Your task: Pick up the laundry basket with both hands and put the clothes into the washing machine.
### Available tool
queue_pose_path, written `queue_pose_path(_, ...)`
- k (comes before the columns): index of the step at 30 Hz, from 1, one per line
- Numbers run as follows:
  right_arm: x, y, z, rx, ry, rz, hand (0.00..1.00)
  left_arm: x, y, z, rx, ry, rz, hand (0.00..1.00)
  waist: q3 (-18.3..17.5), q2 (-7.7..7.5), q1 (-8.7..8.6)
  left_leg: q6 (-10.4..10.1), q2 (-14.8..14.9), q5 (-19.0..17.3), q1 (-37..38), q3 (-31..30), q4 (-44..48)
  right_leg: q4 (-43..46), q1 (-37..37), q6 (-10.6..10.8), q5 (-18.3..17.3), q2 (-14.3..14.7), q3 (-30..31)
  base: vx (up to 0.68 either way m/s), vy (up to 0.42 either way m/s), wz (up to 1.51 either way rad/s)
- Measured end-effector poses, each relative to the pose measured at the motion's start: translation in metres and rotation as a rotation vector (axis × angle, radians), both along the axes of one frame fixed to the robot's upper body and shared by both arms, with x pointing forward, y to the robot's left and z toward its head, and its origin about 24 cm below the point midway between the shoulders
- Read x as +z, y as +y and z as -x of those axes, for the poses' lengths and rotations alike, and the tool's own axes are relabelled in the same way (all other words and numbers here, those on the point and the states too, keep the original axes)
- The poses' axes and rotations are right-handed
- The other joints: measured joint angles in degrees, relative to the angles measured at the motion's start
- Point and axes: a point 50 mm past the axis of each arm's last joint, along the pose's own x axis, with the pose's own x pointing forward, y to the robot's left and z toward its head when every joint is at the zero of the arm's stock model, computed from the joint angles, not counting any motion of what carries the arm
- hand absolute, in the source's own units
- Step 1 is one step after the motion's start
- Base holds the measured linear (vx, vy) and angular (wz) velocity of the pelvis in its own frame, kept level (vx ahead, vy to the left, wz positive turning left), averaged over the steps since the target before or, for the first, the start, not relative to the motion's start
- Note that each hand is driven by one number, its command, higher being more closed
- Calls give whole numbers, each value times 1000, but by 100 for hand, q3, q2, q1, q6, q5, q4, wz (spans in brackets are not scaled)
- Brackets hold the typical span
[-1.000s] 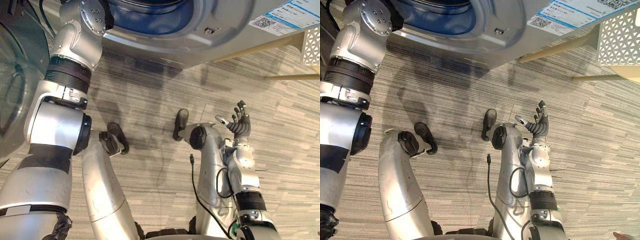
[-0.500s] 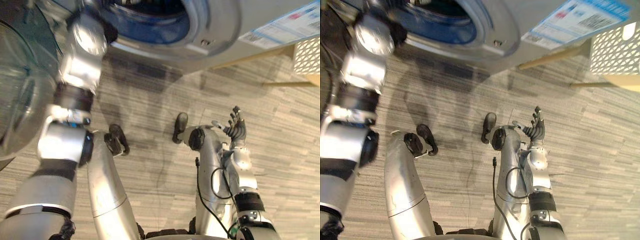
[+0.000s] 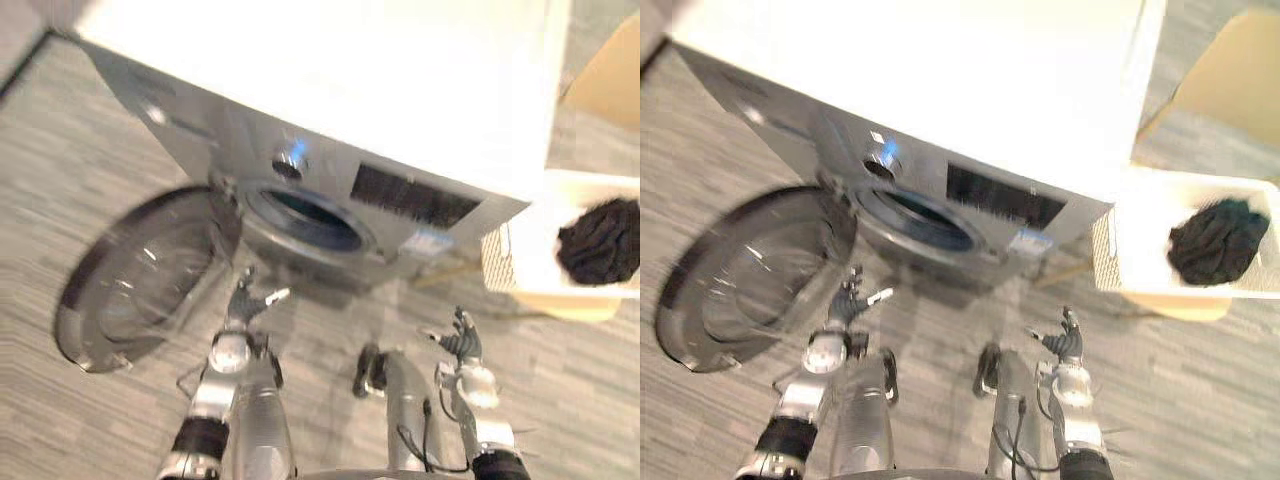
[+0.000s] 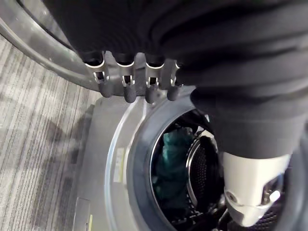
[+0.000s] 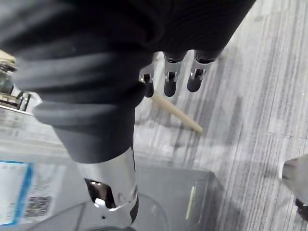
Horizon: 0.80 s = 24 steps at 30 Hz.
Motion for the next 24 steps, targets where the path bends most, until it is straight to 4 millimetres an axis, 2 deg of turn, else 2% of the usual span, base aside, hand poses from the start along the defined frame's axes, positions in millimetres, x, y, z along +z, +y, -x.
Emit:
queue_pose_path(1, -10, -7, 10, -15, 60, -3, 0, -14, 3, 11, 14, 79, 4, 0, -164, 41, -19, 15, -76, 166, 252, 73, -428, -428, 220, 41, 184, 34, 3, 119, 56, -12)
queue_pose_path(2, -15, -10, 14, -26, 90, -3, 0, -20, 4, 16, 20, 111, 5, 0, -218, 51, -26, 23, -132, 252, 380, 123, -620, -641, 334, 60, 284, 57, 17, 203, 90, -16)
queue_pose_path(4, -27, -24, 27, -66, 179, -2, 0, -36, 11, 34, 37, 214, -3, 0, -304, 105, -53, 20, -240, 512, 884, 282, -1306, -1509, 831, 117, 726, 173, 98, 180, 94, -28)
queue_pose_path(6, -31, -29, 32, -80, 210, -4, 0, -41, 17, 42, 36, 251, -17, 0, -307, 106, -139, 34, -289, 575, 1129, 362, -1553, -1963, 1117, 155, 947, 222, 157, 89, 65, -26)
queue_pose_path(8, -35, -36, 41, -96, 245, -7, 0, -44, 22, 48, 28, 284, -42, 0, -328, 90, -155, 41, -359, 584, 1463, 571, -1747, -2459, 1461, 208, 1203, 282, 340, 86, 60, -39)
queue_pose_path(13, -36, -37, 38, -102, 247, -13, 0, -50, 31, 58, 18, 341, -86, 0, -362, 64, -157, 39, -442, 579, 1746, 1164, -1803, -2880, 1487, 209, 1595, 325, 1003, 0, 31, -75)
queue_pose_path(15, -35, -32, 31, -67, 244, -8, 0, -53, 32, 65, 13, 371, -95, 0, -357, 50, -160, 30, -416, 551, 1910, 1667, -1800, -3003, 1330, 103, 1878, 446, 1185, -93, -38, -123)
queue_pose_path(16, -34, -30, 28, -54, 241, -7, 0, -54, 32, 66, 10, 374, -99, 0, -356, 38, -158, 29, -381, 509, 1948, 1840, -1796, -3063, 1253, 50, 1917, 474, 956, -140, -80, -137)
queue_pose_path(17, -31, -30, 20, -46, 222, -4, 0, -55, 29, 67, 4, 380, -98, 0, -334, 142, -168, 34, -218, 394, 2025, 2300, -1812, -2957, 1210, -342, 1391, 423, -116, -137, -66, -167)
queue_pose_path(18, -30, -27, 15, -37, 211, -7, 0, -57, 26, 72, 2, 391, -89, 0, -348, 259, -138, -4, 28, 399, 2122, 2725, -1788, -2562, 1089, -714, 977, 264, -1473, -87, -50, -182)
queue_pose_path(19, -29, -23, 11, -22, 205, -8, 0, -59, 26, 76, 3, 402, -90, 0, -355, 245, -136, -56, 96, 378, 2206, 2954, -1768, -2305, 1010, -828, 889, 115, -1979, -8, -59, -212)
queue_pose_path(20, -29, -19, 8, 1, 201, -8, 0, -61, 28, 83, -8, 431, -106, 0, -367, 180, -133, -210, 104, 276, 2402, 3430, -1639, -1808, 930, -870, 843, -160, -2680, 60, -135, -205)
queue_pose_path(21, -29, -17, 7, 11, 201, -5, 0, -64, 27, 89, -16, 452, -113, 0, -360, 192, -137, -334, 218, 188, 2597, 3830, -1476, -1557, 900, -777, 800, -185, -2781, 92, -230, -234)
queue_pose_path(22, -29, -16, 8, 25, 206, 1, 0, -65, 28, 93, -16, 464, -115, 0, -364, 191, -139, -464, 451, 77, 2746, 4127, -1048, -1362, 824, -705, 759, -73, -2595, 67, -197, -181)
queue_pose_path(23, -31, -14, 11, 32, 218, 1, 0, -65, 28, 93, -18, 466, -119, 0, -353, 192, -138, -491, 621, 56, 2782, 4148, -673, -1298, 774, -687, 756, 10, -2421, 150, -272, -179)
queue_pose_path(24, -36, -13, 19, 38, 248, 0, 0, -65, 29, 94, -23, 468, -126, 0, -349, 196, -128, -255, 1091, 119, 2642, 3942, 337, -1281, 776, -688, 756, 228, -2158, 244, -321, -177)
